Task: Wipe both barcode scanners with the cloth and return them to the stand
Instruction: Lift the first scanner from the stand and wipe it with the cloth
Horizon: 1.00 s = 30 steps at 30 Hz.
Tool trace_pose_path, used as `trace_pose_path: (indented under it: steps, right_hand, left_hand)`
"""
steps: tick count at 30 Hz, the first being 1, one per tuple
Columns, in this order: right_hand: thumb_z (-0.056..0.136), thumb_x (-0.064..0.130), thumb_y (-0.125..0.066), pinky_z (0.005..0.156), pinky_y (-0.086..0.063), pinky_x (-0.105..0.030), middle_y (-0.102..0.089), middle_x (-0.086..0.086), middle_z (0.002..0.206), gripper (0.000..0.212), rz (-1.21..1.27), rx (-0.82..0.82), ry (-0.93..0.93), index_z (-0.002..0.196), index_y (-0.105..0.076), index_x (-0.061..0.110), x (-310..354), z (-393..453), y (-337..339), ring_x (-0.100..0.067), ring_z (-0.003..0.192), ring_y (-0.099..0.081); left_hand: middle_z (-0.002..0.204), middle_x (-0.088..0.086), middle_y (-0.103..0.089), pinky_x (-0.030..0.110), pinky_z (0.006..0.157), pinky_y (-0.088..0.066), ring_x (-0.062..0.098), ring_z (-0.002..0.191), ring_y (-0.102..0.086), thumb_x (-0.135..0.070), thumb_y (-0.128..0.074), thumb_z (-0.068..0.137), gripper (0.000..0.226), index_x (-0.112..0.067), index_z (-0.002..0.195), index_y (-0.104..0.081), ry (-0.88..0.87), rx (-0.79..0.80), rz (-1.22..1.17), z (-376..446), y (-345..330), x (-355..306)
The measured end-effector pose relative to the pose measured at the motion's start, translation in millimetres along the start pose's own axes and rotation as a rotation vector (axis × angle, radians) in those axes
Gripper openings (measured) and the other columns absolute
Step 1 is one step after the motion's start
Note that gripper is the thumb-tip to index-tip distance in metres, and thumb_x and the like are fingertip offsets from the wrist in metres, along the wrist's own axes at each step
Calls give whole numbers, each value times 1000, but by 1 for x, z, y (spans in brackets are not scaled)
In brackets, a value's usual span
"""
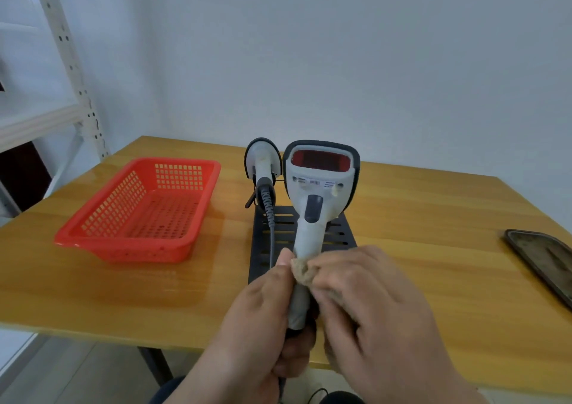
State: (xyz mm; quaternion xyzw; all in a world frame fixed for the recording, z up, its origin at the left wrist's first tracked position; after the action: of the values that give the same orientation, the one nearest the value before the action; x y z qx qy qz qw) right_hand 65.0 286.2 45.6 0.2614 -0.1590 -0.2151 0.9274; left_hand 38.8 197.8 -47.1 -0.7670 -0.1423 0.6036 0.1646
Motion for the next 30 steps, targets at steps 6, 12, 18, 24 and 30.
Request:
trace_pose_path:
  steps: [6, 12, 18, 24, 30]
  right_hand:
    - [85, -7, -63, 77, -48, -28, -71, -9, 90, 9, -223, -219, 9, 85, -70, -2, -5, 28, 34, -22, 84, -61]
    - [97, 0, -51, 71, -51, -40, -74, -11, 95, 25, -362, -144, 96, 86, -74, -1, -16, 20, 23, -32, 79, -65]
    - [91, -4, -54, 79, -48, -35, -73, -13, 96, 19, -307, -209, 32, 86, -73, -4, -14, 16, 35, -33, 81, -68]
    - [90, -4, -56, 81, -50, -33, -73, -11, 98, 16, -258, -120, 80, 87, -72, -3, -15, 17, 28, -29, 86, -66]
    - [82, -7, -60, 79, -47, -25, -69, -9, 90, 11, -257, -194, -67, 84, -70, -1, -23, 17, 40, -24, 84, -63]
  left_hand:
    - [46, 2, -37, 21, 37, -24, 12, 35, -28, -65, -41, 79, 60, -7, 84, -53, -86, -77, 209, -2, 1, -7]
    - [49, -3, -43, 22, 37, -30, 8, 36, -37, -71, -36, 74, 50, -26, 73, -59, -207, -196, 385, -9, 8, -19]
    - [51, -3, -44, 23, 39, -30, 8, 37, -37, -71, -35, 75, 48, -29, 75, -58, -236, -181, 395, -9, 5, -23]
    - [45, -8, -43, 18, 38, -31, 6, 36, -38, -65, -36, 80, 43, -29, 78, -58, -261, -209, 416, -14, 4, -26]
    - [48, 1, -44, 24, 38, -30, 14, 38, -36, -72, -41, 69, 47, -30, 77, -59, -208, -182, 305, -8, 5, -22]
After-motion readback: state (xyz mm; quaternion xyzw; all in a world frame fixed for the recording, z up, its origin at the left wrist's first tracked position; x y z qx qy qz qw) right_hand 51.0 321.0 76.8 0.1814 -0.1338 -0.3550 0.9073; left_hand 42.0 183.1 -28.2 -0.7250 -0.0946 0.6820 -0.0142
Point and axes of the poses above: each hand's wrist, its own z-axis towards the middle knuckle, its own y-axis out of the back of the hand, x = y × z, the point moved 9 cm from there along z, towards the middle knuckle
